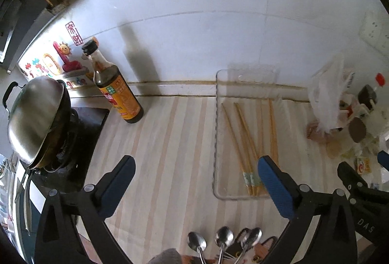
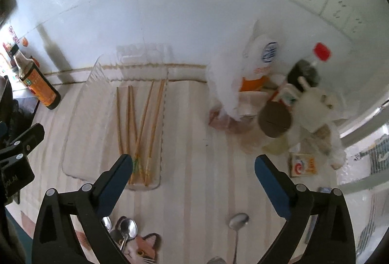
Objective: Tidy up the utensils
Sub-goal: 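Open both grippers over the basket and raise them away, then lower the left gripper onto a metal spoon while the right gripper grasps another spoon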
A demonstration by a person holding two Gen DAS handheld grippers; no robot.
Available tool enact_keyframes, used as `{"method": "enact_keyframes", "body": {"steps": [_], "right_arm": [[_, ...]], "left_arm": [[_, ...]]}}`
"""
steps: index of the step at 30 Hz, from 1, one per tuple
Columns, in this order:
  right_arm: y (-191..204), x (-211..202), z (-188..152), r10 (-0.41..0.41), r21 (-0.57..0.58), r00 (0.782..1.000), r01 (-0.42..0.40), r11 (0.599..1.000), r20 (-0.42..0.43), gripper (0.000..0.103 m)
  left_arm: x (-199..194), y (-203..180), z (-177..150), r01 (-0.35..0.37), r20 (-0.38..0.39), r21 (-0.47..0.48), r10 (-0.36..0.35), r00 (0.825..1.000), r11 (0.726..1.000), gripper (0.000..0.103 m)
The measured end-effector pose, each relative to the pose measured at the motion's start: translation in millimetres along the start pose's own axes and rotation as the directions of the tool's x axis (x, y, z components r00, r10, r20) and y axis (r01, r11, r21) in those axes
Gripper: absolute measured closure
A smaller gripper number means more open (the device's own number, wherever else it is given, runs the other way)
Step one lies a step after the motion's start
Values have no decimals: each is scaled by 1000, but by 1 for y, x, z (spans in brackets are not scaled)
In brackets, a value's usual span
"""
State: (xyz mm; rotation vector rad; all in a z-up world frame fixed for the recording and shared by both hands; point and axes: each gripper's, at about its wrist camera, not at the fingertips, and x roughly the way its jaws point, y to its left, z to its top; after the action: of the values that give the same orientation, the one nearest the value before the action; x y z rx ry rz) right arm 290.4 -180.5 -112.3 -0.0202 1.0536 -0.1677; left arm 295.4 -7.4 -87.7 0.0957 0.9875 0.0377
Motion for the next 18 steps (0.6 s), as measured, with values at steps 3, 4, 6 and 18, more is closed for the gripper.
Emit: {"method": "enact_keyframes", "body": {"steps": [3,4,6,18], "right_arm": [[-7,-24,-7,-9,12,999,9,1000,49,1],[-10,-32,-8,-11,15,998,10,1000,63,1],[-13,-45,-10,-8,22,996,6,1000,84,1],[-32,-108,-37,82,110,984,-100,989,158,1]], "left_arm": [[-20,0,-7,16,37,-4,-16,999,1000,0],[-27,0,-10,18,50,-10,-18,999,1000,0],[-41,1,-15,28,70,-13,-27,997,1000,0],[-78,12,-42,-1,98,-45,5,995,999,0]]}}
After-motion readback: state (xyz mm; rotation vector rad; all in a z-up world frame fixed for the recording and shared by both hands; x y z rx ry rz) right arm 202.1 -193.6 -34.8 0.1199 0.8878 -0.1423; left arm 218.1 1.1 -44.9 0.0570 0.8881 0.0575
